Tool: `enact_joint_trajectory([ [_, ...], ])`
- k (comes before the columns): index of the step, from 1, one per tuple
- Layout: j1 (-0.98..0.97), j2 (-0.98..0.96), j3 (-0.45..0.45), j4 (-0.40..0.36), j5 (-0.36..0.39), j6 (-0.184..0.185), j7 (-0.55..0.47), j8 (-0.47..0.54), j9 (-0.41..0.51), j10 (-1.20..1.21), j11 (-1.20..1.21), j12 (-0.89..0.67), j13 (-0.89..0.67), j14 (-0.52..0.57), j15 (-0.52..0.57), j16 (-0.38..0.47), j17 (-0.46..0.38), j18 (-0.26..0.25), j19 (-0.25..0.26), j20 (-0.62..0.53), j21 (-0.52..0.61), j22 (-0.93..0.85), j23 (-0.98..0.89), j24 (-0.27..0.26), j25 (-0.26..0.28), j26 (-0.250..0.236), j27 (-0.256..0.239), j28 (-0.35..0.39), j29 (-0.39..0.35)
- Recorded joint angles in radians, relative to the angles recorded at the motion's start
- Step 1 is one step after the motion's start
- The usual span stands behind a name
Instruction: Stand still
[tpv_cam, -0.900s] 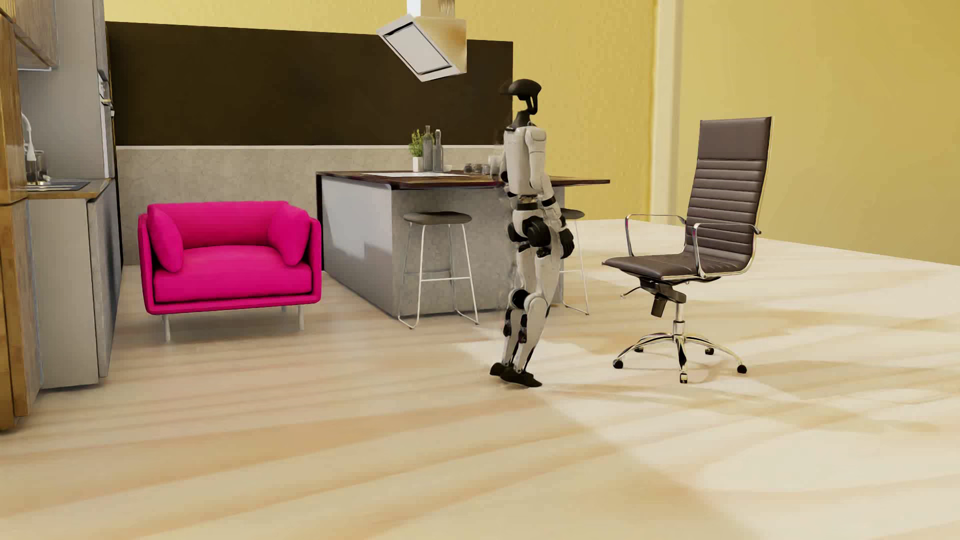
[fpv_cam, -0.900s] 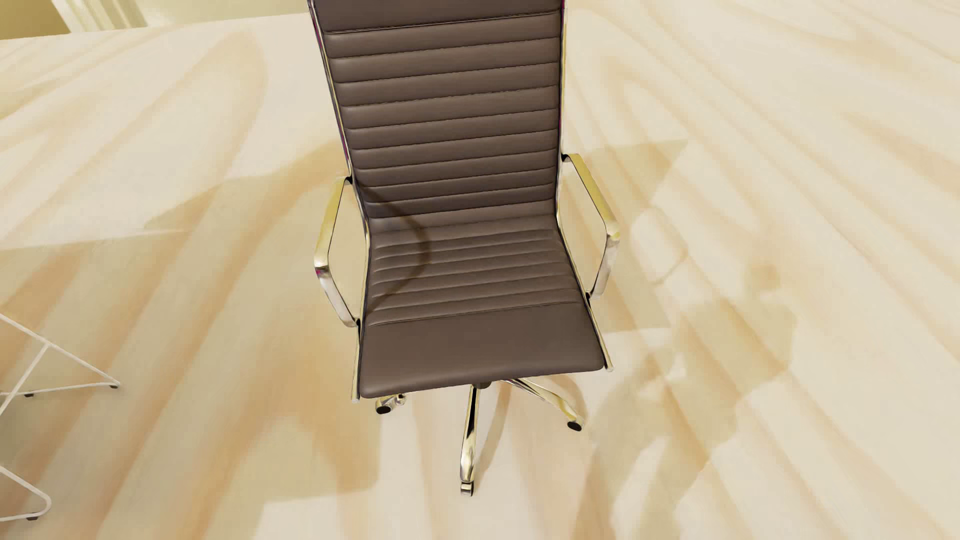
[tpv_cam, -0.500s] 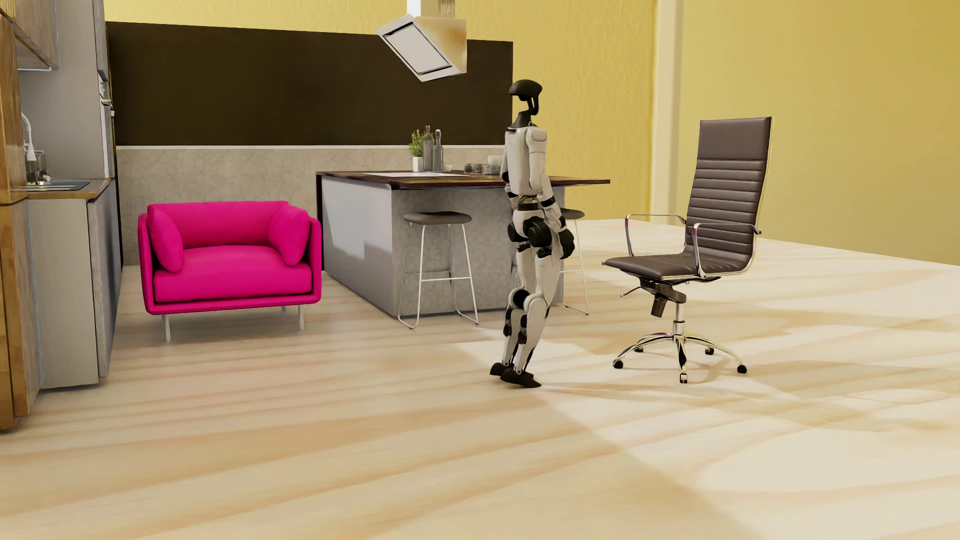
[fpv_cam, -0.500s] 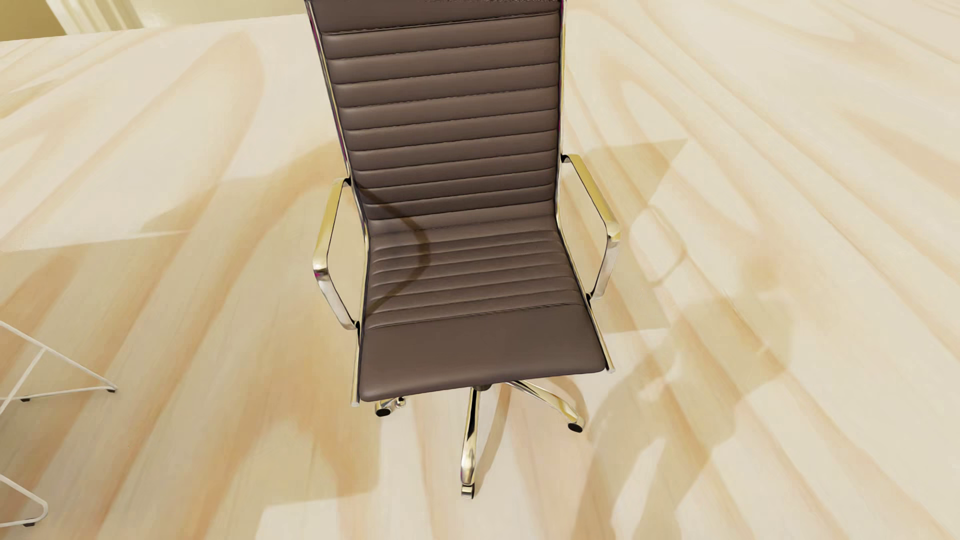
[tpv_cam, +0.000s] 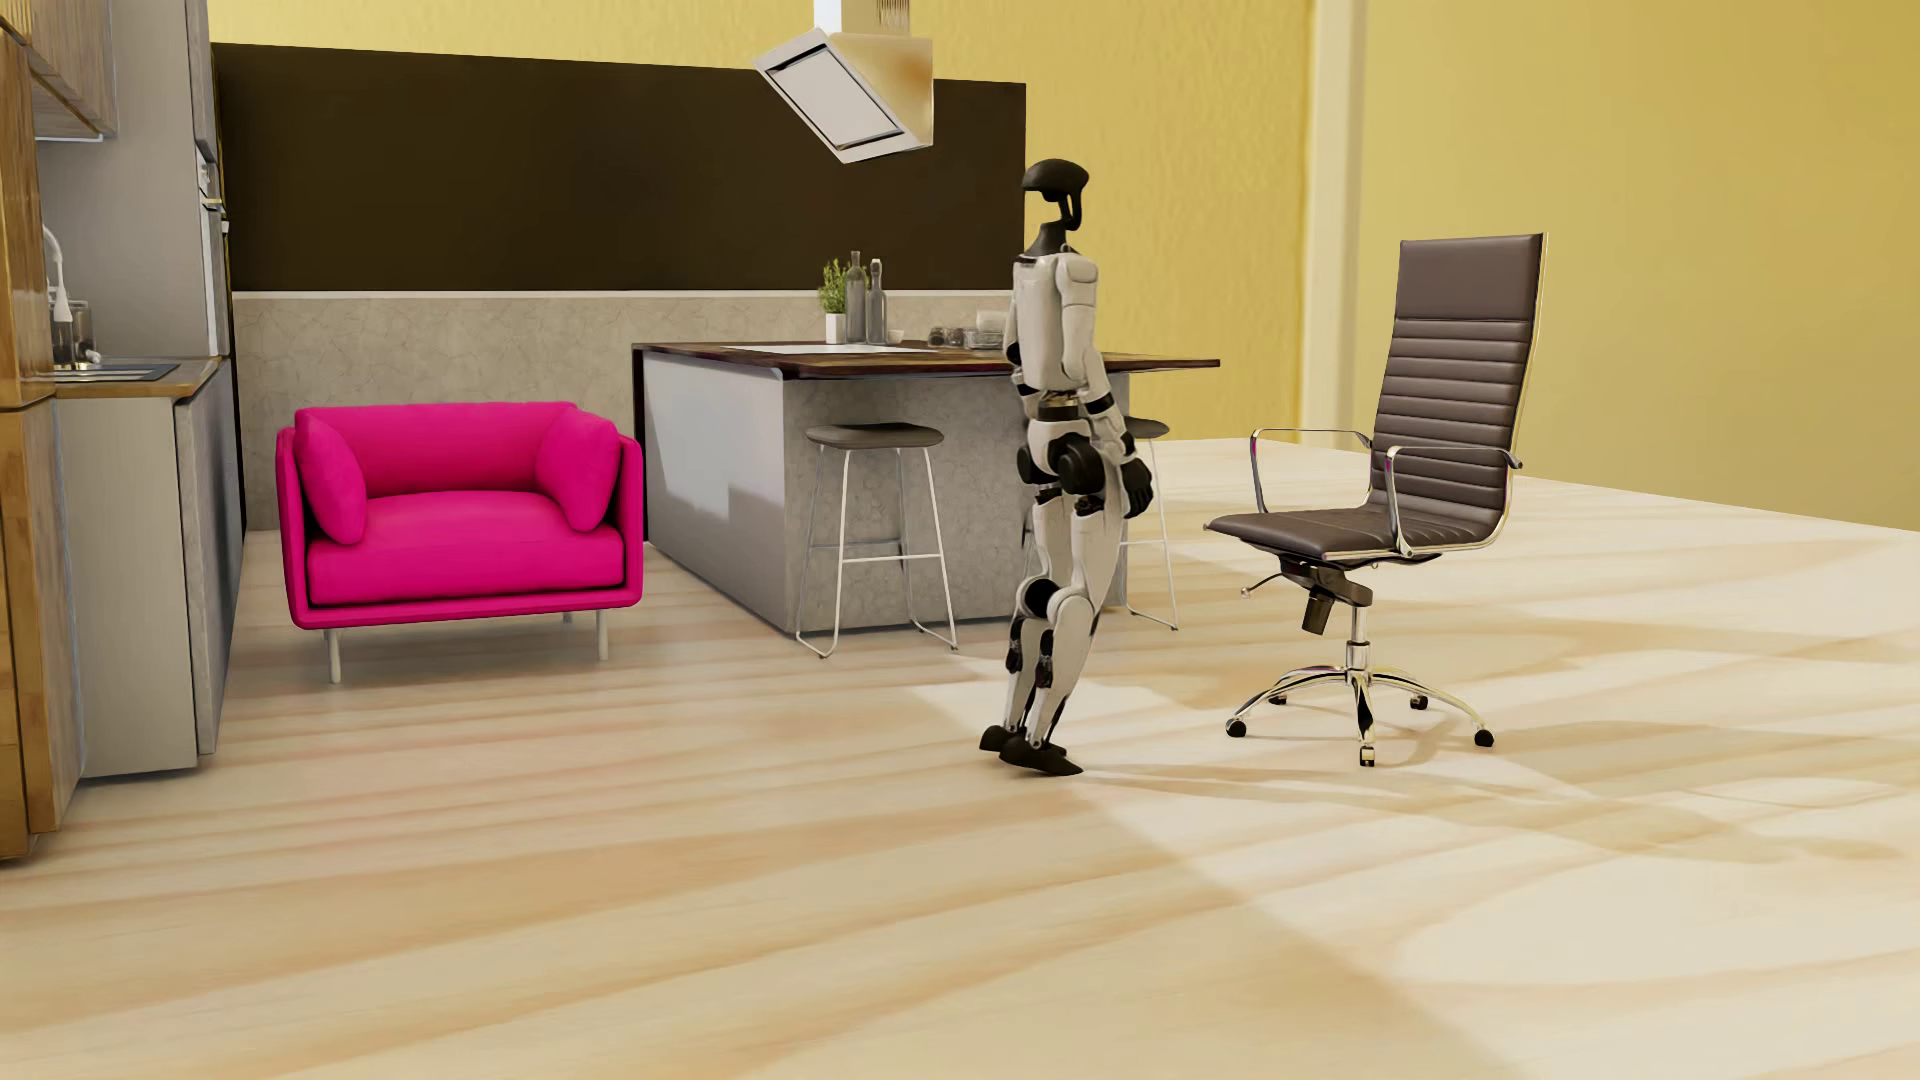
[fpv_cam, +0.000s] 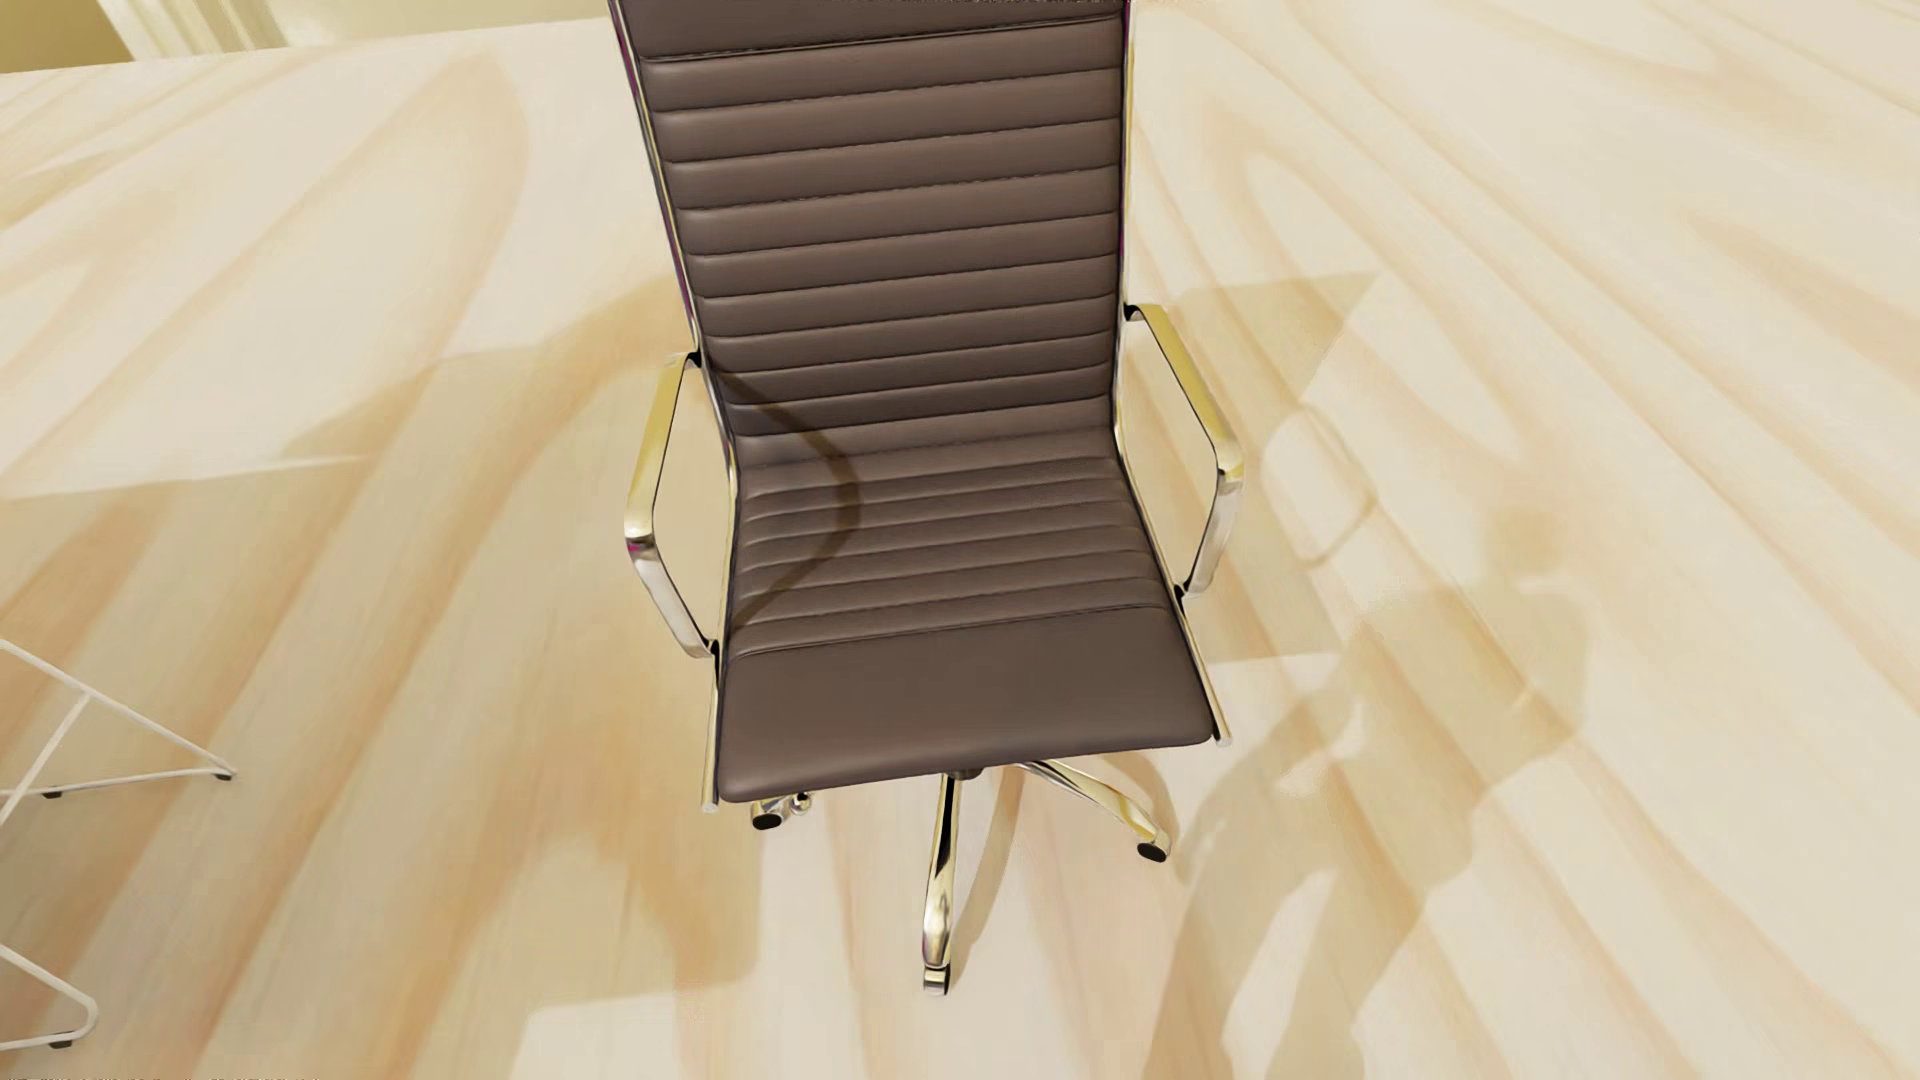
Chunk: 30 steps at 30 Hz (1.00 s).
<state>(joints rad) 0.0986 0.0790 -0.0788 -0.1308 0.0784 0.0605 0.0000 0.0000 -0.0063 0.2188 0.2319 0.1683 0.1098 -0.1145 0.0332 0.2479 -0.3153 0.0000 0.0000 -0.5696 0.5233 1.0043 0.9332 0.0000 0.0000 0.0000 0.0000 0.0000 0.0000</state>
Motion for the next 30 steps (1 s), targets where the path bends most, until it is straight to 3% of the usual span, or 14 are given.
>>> enact_joint_trajectory([
  [30, -0.003, 0.000, -0.001, 0.003, 0.006, 0.001, 0.000, 0.000, 0.003, 0.008, 0.003, -0.017, -0.014, -0.007, 0.009, 0.003, -0.007, 0.000, 0.000, -0.026, 0.025, 0.006, -0.001, 0.000, 0.000, 0.000, 0.000, 0.000, 0.000],
])
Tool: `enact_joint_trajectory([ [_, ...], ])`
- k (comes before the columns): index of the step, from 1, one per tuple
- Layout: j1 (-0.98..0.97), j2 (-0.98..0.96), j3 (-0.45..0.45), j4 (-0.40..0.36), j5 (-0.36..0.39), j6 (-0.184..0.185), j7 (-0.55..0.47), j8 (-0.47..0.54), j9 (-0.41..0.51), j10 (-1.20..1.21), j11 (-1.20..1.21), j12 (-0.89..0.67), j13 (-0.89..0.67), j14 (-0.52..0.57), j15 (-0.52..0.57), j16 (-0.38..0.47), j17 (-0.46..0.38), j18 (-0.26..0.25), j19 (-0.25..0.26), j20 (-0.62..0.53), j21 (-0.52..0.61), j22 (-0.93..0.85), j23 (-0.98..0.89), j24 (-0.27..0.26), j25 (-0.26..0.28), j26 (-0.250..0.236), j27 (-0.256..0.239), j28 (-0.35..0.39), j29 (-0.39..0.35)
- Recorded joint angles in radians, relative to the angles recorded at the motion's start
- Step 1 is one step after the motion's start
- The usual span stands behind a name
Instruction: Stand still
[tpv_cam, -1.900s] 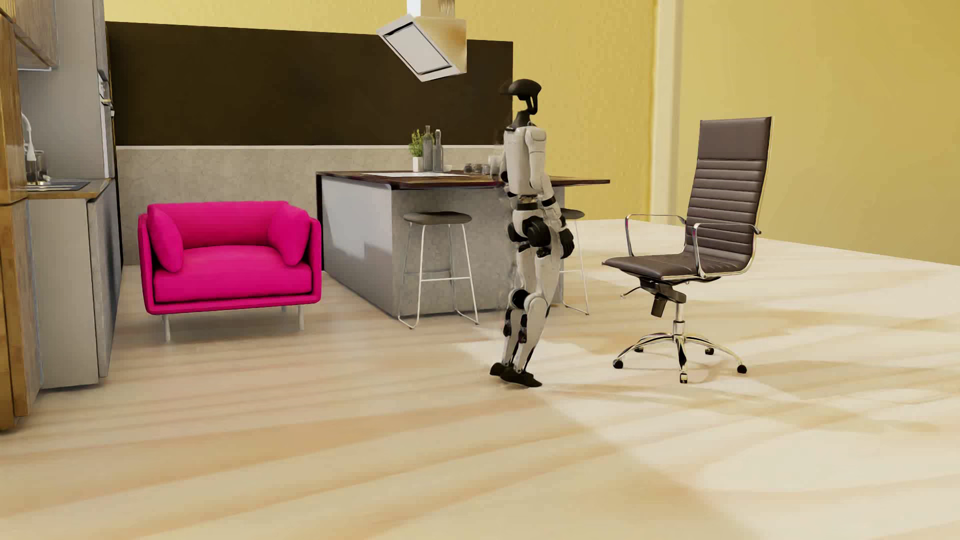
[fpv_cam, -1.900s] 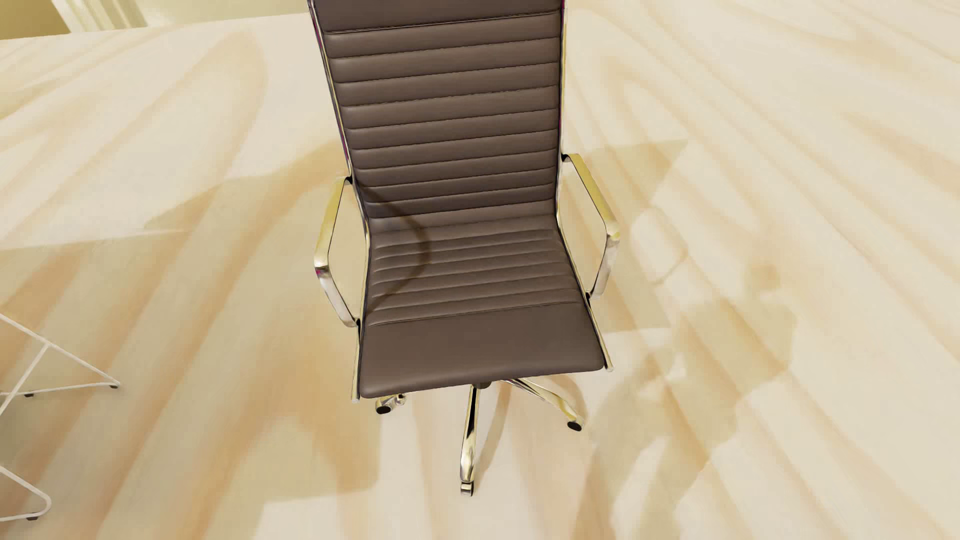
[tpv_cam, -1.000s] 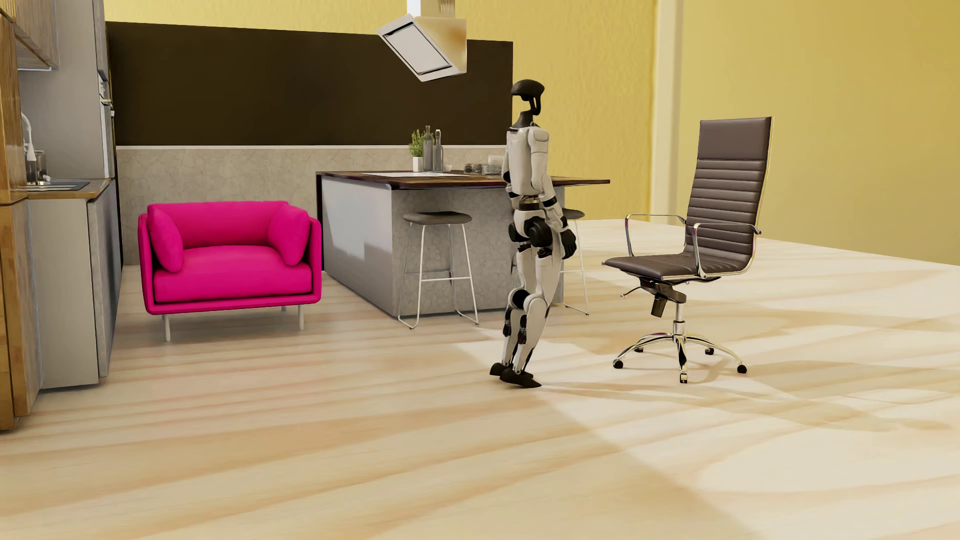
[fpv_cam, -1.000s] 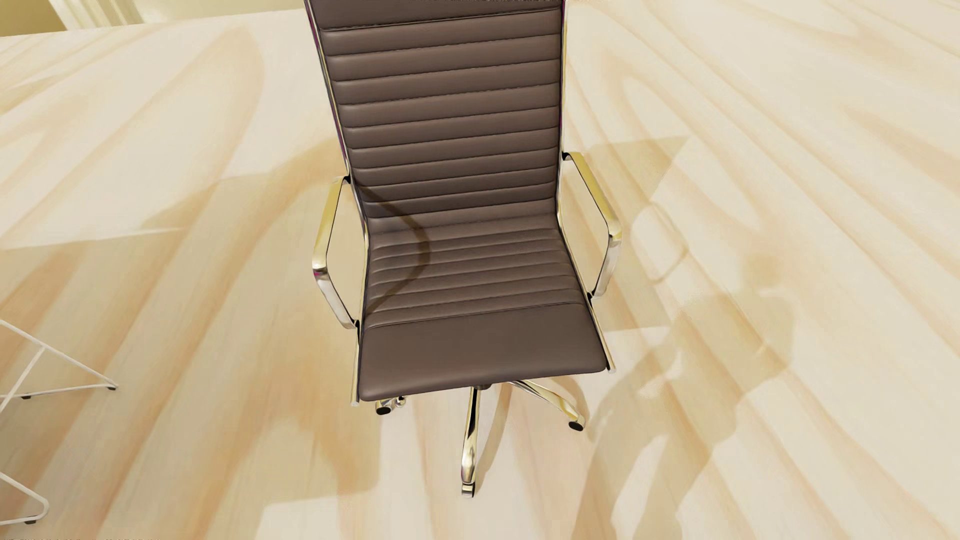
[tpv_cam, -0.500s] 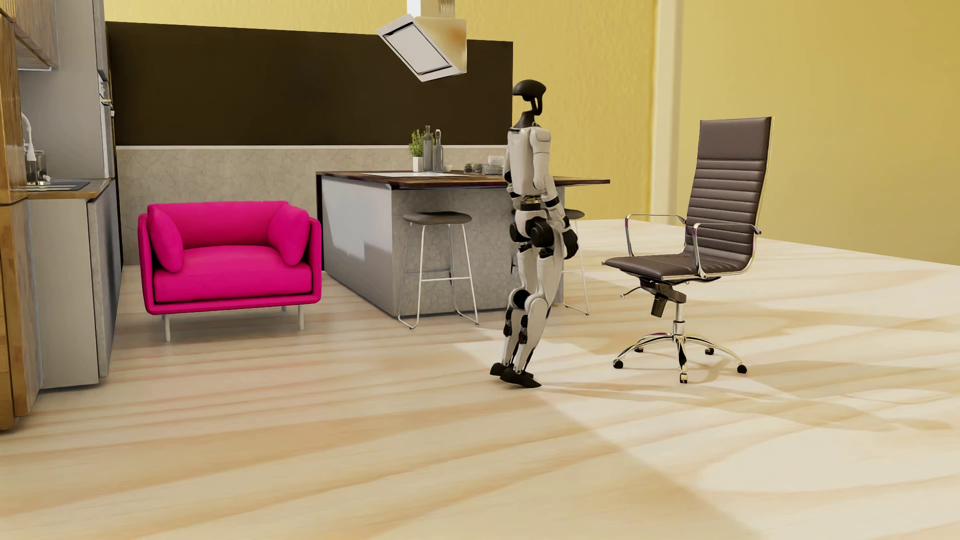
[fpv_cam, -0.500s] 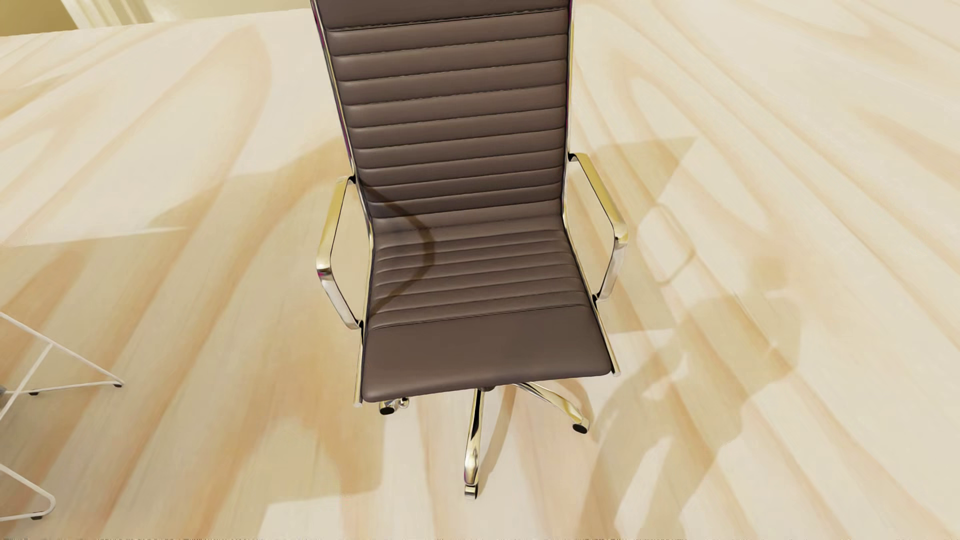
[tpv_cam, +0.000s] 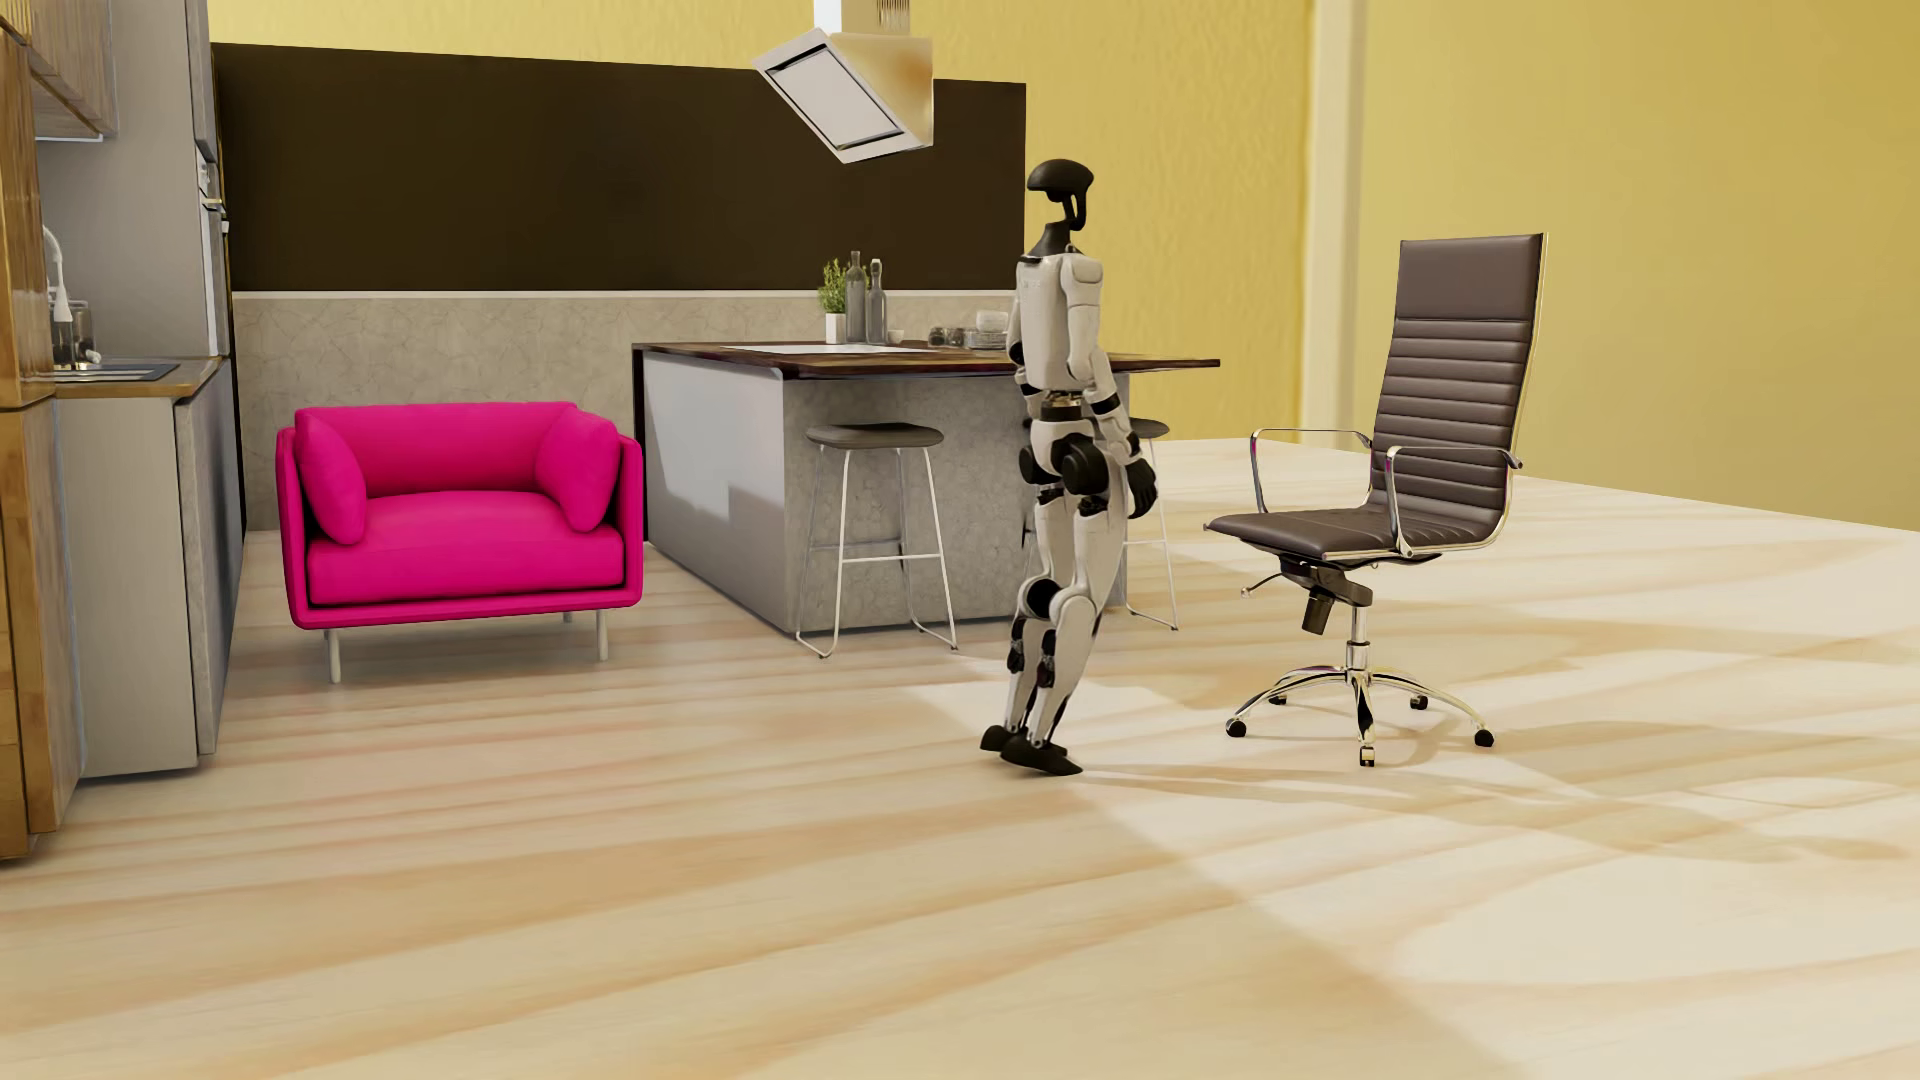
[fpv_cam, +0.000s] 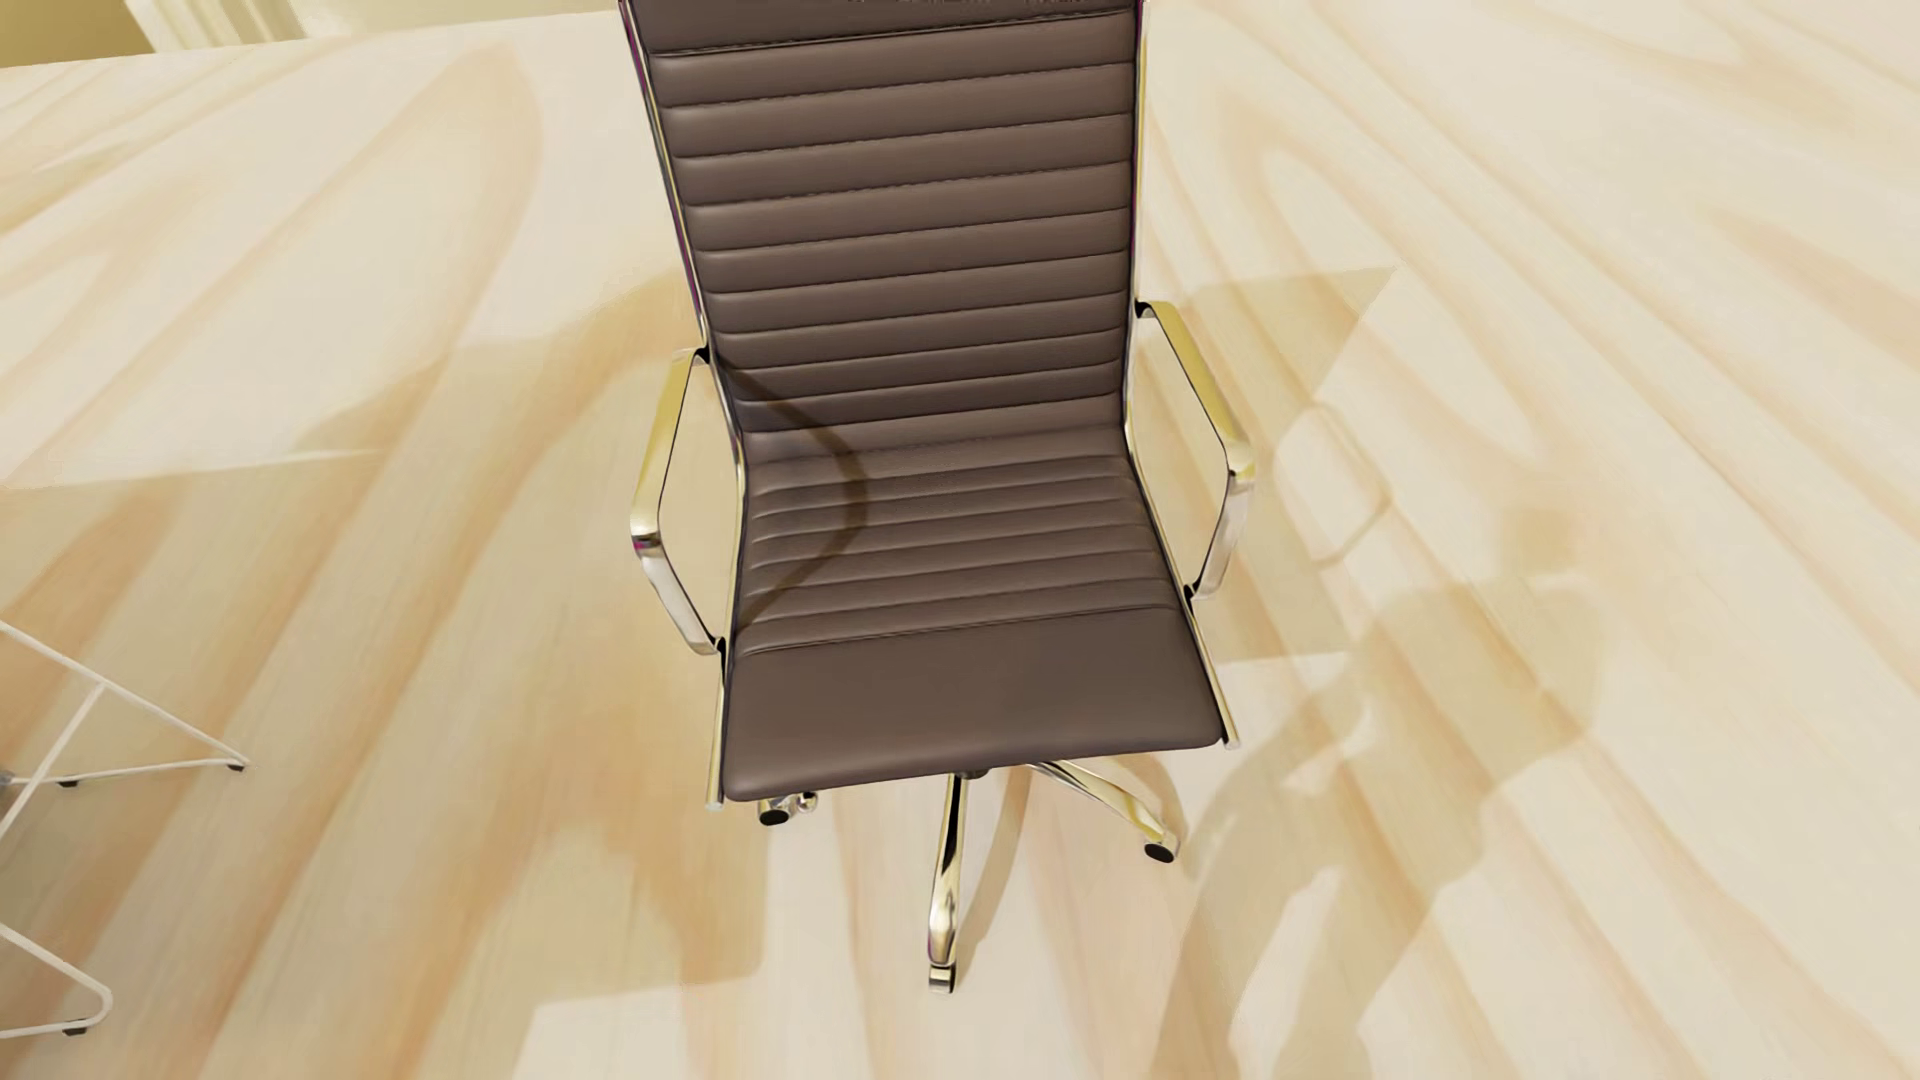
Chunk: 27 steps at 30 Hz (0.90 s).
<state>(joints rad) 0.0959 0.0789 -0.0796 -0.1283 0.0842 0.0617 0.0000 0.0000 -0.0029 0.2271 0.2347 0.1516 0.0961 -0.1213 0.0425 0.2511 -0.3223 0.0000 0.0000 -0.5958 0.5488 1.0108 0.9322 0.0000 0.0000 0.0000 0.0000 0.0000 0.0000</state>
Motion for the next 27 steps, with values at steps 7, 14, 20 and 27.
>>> enact_joint_trajectory([
  [7, 0.003, 0.005, 0.000, 0.001, 0.001, 0.000, 0.000, 0.000, 0.003, -0.003, -0.004, 0.008, 0.000, 0.002, -0.004, -0.001, 0.003, 0.000, 0.000, 0.018, 0.004, -0.010, 0.003, 0.000, 0.000, 0.000, 0.000, 0.000, 0.000],
  [14, 0.003, 0.005, 0.003, -0.002, -0.002, -0.002, 0.000, 0.000, 0.002, -0.002, -0.002, 0.010, 0.005, 0.002, -0.008, -0.003, 0.006, 0.000, 0.000, 0.029, -0.015, -0.006, 0.002, 0.000, 0.000, 0.000, 0.000, 0.000, 0.000],
  [20, 0.001, 0.007, 0.000, -0.003, -0.003, -0.001, 0.000, 0.000, 0.003, 0.004, -0.004, 0.008, 0.008, 0.002, -0.002, -0.005, 0.007, 0.000, 0.000, 0.032, -0.019, -0.002, 0.001, 0.000, 0.000, 0.000, 0.000, 0.000, 0.000],
  [27, 0.003, 0.009, -0.002, -0.001, -0.003, 0.000, 0.000, 0.000, 0.003, 0.005, -0.004, 0.011, 0.009, 0.003, 0.001, -0.005, 0.006, 0.000, 0.000, 0.041, -0.020, -0.003, -0.003, 0.000, 0.000, 0.000, 0.000, 0.000, 0.000],
])
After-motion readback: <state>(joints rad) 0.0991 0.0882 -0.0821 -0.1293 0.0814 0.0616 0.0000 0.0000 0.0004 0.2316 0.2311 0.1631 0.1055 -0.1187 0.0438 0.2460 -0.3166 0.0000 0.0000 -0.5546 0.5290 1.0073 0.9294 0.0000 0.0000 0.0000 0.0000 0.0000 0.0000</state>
